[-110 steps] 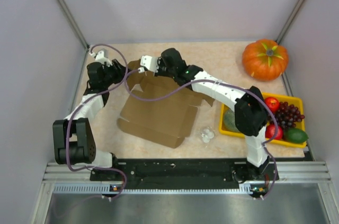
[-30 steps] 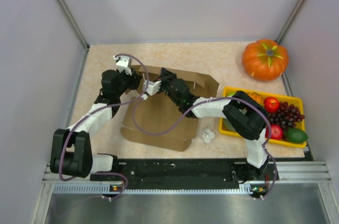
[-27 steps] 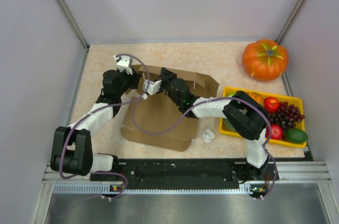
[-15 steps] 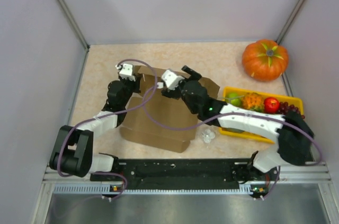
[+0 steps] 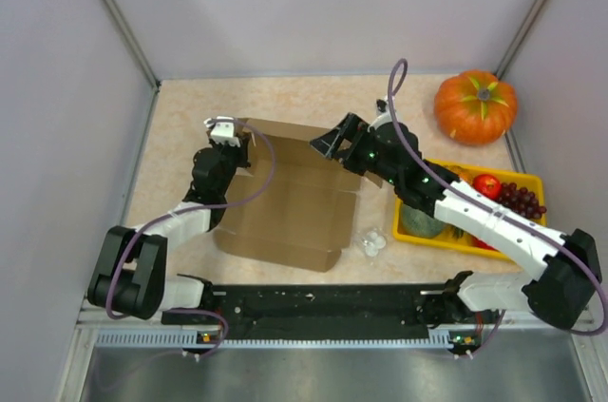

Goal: Fold the paper box

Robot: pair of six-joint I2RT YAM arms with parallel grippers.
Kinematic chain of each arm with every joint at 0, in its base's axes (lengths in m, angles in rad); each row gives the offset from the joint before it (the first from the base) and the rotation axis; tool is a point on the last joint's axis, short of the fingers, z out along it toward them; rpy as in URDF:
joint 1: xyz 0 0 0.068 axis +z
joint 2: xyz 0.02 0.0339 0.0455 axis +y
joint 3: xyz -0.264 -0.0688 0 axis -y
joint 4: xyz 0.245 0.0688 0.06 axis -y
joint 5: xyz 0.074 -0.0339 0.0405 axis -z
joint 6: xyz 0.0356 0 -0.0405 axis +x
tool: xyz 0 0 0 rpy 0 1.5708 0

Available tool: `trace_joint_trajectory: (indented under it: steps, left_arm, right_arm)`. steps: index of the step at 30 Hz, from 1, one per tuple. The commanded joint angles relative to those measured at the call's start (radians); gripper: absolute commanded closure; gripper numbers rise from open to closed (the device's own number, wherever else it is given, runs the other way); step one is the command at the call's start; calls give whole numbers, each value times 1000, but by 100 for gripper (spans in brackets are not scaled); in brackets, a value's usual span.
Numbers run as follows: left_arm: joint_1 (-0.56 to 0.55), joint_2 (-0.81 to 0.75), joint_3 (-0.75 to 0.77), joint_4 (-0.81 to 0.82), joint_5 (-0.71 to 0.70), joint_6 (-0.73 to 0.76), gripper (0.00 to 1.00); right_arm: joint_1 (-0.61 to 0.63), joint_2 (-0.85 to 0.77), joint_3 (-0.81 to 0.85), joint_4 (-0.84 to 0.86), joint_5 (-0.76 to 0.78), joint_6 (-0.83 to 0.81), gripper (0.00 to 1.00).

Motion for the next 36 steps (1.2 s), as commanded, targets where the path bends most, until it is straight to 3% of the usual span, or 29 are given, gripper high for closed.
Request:
trace_joint_trajectory:
  steps: [1,3,6,9,11,13,20,21,23,24,27,28,29,30,33,36]
  left_arm:
    - [-2,-36,-4,31,-34,-13,100]
    - [-2,-38,-3,23,-48,-31,100]
    - [-2,-42,-4,13,-69,-56,100]
    - [-3,-51,-14,17,-91,-73,100]
    - [-3,-58,-20,25,-97,-79,100]
    - [-5,-62,-23,23,-98,-79,100]
    - [-14,-65,-38,42,-108,-73,100]
    - [-14,-65,-40,42,-105,-71,100]
    - [-16,-67,-43,43,-98,-74,100]
    - [-16,-68,-47,45,-97,-77,100]
    - [-16,-91,-50,30,-88,-106,89]
    - [-14,-100,-50,20,-83,-149,81]
    - [-10,-145,-43,-21,-75,-192,53]
    - [3,-177,-6,-193,-33,-250,46]
    - [72,-320,54,-478,85,-370,39]
    - [168,-470,71,-613,187,-418,37]
  right_arm:
    - [15,55,-94,320,-45,589,13]
    - [34,102,-109,383,60,719,14]
    - [54,174,-73,381,159,840,24]
    - [58,257,-17,382,259,870,27]
    - [52,296,1,394,270,911,29]
    - [49,346,18,402,284,936,37]
    - [48,438,98,402,298,1020,46]
    - [48,448,96,419,299,1021,58]
    - [48,465,112,404,301,1033,66]
    - [46,471,115,405,298,1036,75]
    - [42,484,84,450,284,1047,100]
    - [41,486,60,462,284,1048,100]
    - [37,485,46,479,275,1036,100]
    - [34,486,30,520,272,1022,100]
    - [12,488,-39,629,241,973,100]
    - [-14,495,-117,745,206,924,100]
